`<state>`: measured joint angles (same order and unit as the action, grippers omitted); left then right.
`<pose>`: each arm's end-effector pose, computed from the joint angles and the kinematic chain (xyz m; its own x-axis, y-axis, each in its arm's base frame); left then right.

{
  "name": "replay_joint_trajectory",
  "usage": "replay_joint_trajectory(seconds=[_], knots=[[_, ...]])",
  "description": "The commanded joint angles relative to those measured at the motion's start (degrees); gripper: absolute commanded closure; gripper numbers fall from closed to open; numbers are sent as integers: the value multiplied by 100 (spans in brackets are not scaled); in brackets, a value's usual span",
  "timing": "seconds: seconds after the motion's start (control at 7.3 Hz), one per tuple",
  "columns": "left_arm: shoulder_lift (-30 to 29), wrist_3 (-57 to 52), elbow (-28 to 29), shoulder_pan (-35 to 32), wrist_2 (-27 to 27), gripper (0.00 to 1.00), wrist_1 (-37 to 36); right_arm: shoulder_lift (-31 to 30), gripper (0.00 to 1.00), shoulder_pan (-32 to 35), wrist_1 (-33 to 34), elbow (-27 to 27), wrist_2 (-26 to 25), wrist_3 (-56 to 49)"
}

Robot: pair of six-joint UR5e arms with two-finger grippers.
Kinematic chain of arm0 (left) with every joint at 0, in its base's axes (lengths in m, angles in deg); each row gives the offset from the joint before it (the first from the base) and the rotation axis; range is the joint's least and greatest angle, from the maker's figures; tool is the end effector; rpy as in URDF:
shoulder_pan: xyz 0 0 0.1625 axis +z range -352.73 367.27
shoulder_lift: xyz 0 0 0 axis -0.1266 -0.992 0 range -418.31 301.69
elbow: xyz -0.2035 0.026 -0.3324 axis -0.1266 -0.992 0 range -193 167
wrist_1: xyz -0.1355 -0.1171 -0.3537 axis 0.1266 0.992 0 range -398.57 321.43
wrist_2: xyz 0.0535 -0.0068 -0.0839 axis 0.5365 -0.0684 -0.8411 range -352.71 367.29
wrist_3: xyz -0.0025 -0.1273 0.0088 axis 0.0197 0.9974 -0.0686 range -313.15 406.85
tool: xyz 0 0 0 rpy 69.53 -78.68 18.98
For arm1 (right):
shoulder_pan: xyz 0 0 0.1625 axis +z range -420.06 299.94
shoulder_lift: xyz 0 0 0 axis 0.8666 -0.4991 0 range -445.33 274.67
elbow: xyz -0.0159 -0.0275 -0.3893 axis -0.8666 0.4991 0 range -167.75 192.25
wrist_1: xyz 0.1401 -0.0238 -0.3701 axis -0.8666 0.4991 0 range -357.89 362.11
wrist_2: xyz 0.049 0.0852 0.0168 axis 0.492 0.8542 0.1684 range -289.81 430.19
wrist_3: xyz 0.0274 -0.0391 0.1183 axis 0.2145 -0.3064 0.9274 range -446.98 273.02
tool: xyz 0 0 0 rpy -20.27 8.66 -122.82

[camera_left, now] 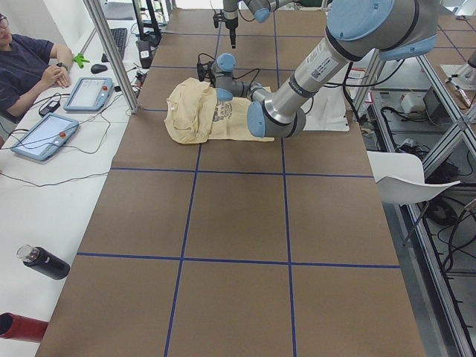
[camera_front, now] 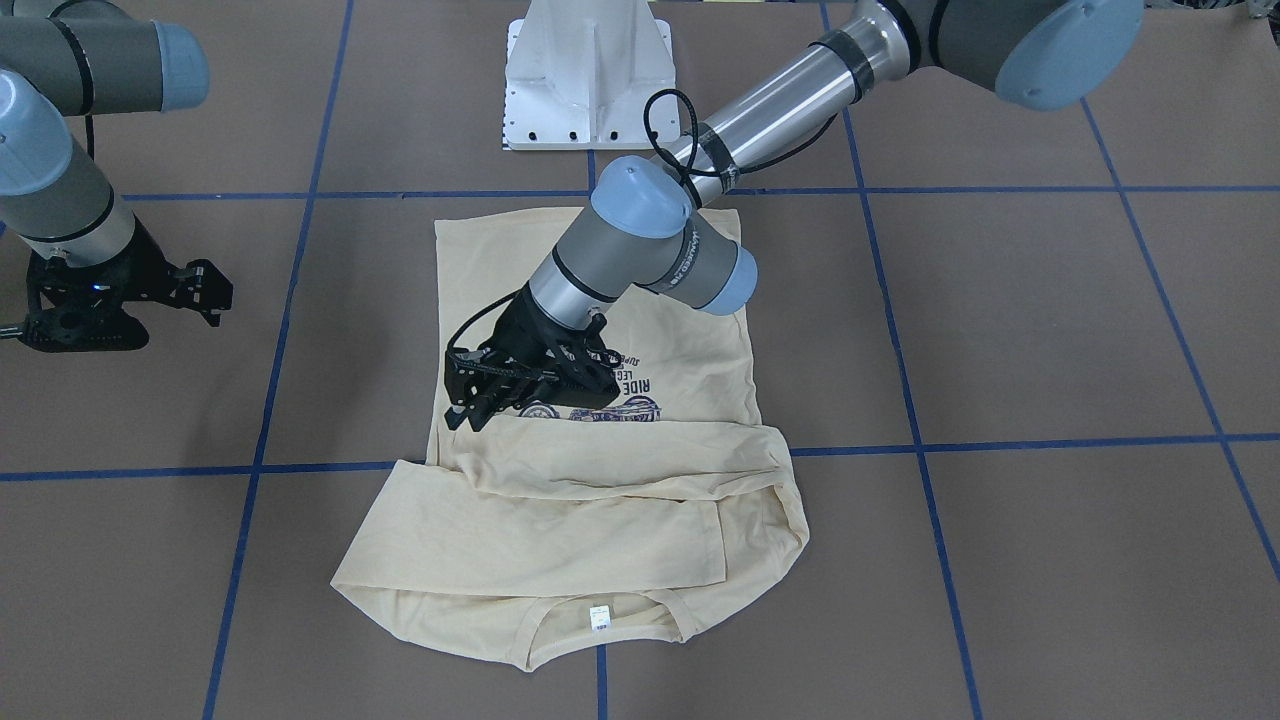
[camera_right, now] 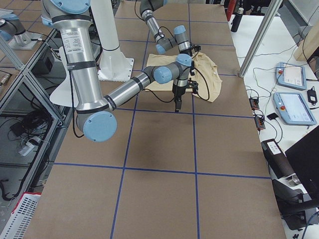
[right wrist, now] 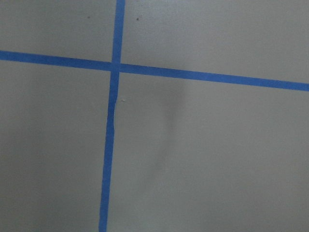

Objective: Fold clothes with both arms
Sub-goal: 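Lay the sleeve down on the shirt and open the left gripper, then move the right gripper to the shirt's side edge while the left holds the chest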

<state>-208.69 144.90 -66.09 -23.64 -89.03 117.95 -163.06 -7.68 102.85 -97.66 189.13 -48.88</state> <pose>0.6328 -0.5178 0.1073 -0.0581 -0.1274 -0.9901 0.4122 0.9003 -0.1400 -0.2686 -0.4655 0.4127 0.8111 -0.0758 0.5799 0.0861 0.9962 0.0098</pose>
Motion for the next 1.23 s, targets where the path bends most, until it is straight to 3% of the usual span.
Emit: replay_joint_trajectory(seconds=[0.0, 0.27, 0.41, 0.55, 1.1], knots=[[25, -22, -26, 68, 246, 0, 308, 108, 0, 9, -81, 67, 42, 14], [243, -48, -436, -37, 89, 0, 247, 117, 0, 9, -518, 76, 209, 354], [628, -49, -918, -203, -478, 0, -58, 108, 0, 0, -1034, 76, 226, 931], [1050, -49, -1558, -344, -910, 0, -609, 99, 0, -52, -1466, 41, 357, 1424], [2948, -75, -4440, -556, -1292, 0, -2333, 64, 0, -1271, -2540, -100, 105, 3368]])
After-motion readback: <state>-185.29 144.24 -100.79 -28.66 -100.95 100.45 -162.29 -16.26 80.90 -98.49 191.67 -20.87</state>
